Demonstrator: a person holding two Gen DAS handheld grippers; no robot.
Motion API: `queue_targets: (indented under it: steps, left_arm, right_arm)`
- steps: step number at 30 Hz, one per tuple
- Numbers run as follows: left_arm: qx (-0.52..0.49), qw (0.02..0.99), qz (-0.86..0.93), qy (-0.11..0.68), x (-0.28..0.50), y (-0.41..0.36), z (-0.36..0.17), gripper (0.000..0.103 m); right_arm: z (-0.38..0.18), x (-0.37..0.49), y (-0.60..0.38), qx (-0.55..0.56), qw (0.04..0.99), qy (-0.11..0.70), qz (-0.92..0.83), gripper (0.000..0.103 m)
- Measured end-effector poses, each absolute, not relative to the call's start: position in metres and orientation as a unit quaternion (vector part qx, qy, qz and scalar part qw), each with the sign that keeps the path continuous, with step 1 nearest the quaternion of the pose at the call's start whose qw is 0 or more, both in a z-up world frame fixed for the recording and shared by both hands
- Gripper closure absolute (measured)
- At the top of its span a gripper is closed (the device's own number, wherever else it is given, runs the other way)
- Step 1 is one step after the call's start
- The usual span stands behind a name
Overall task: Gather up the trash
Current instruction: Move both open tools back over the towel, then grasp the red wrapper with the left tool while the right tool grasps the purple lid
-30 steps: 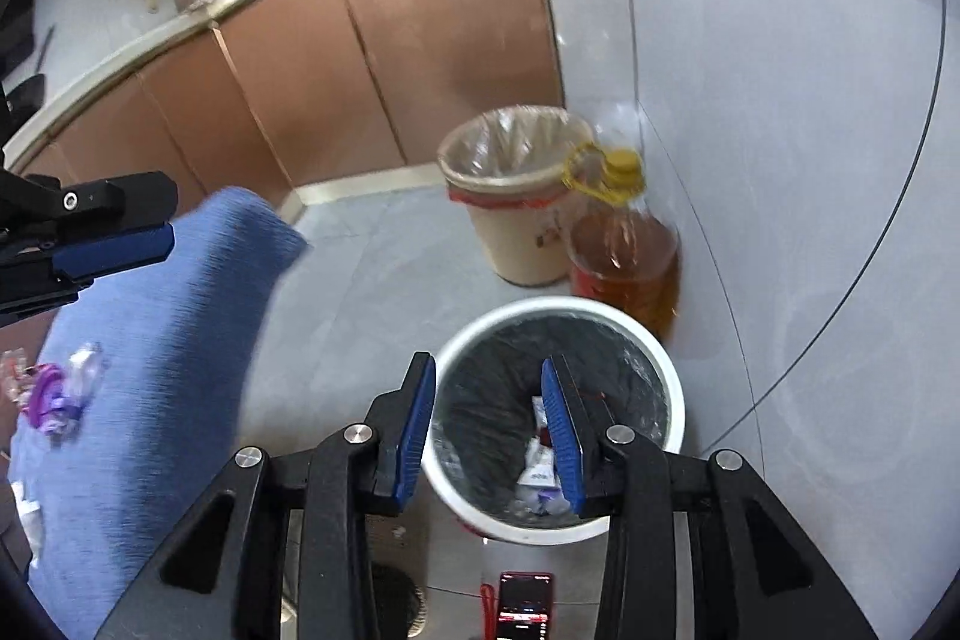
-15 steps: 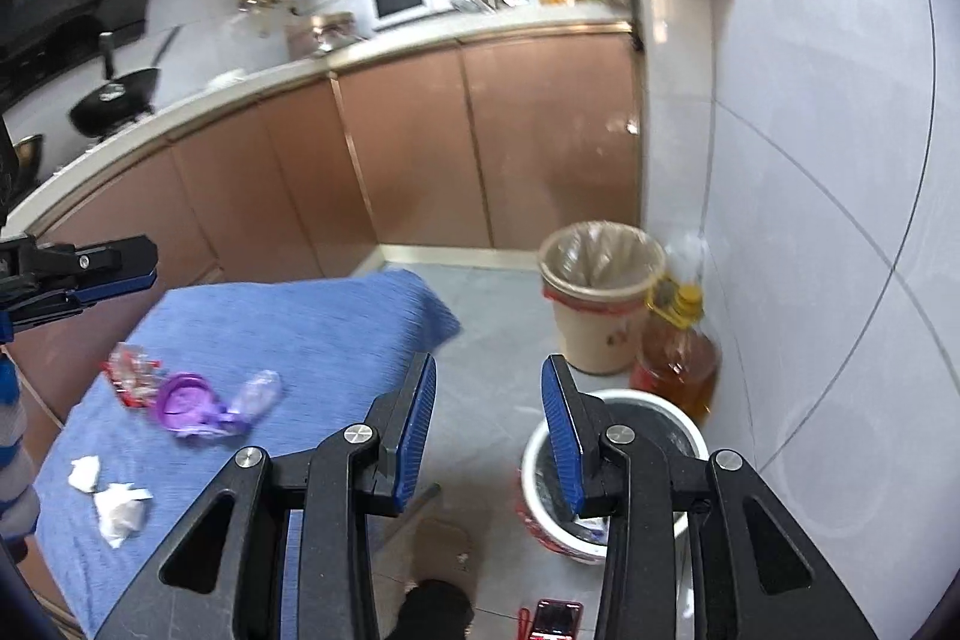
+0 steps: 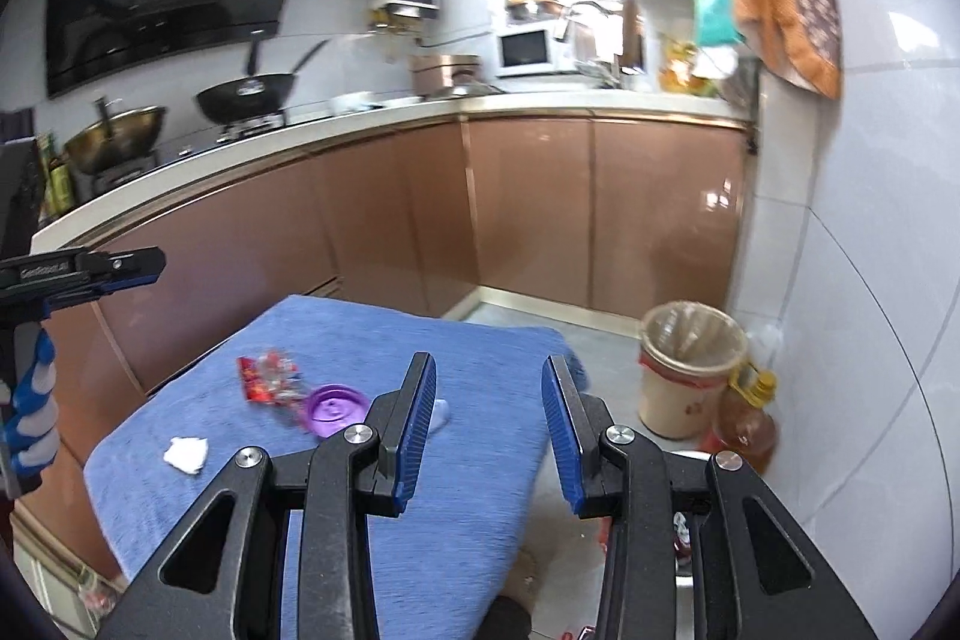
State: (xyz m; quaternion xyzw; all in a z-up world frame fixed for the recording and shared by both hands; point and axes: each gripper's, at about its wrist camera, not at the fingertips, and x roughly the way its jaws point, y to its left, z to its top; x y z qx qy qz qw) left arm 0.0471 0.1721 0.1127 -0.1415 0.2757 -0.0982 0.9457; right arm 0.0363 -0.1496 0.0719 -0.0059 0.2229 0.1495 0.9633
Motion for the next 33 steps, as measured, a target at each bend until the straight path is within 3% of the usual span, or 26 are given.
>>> queue_targets:
  steps: [12, 33]
  left_arm:
    - [-0.172, 0.940, -0.051, 0.290, 0.050, 0.237, 0.077, 0.070]
    - [-0.201, 0.907, -0.023, 0.370, 0.138, 0.268, -0.032, 0.070]
  right_arm:
    - [0.056, 0.049, -0.105, -0.028, 0.949, 0.241, 0.199, 0.066]
    - [-0.024, 0.126, -0.066, -0.035, 0.918, 0.327, 0.222, 0.066]
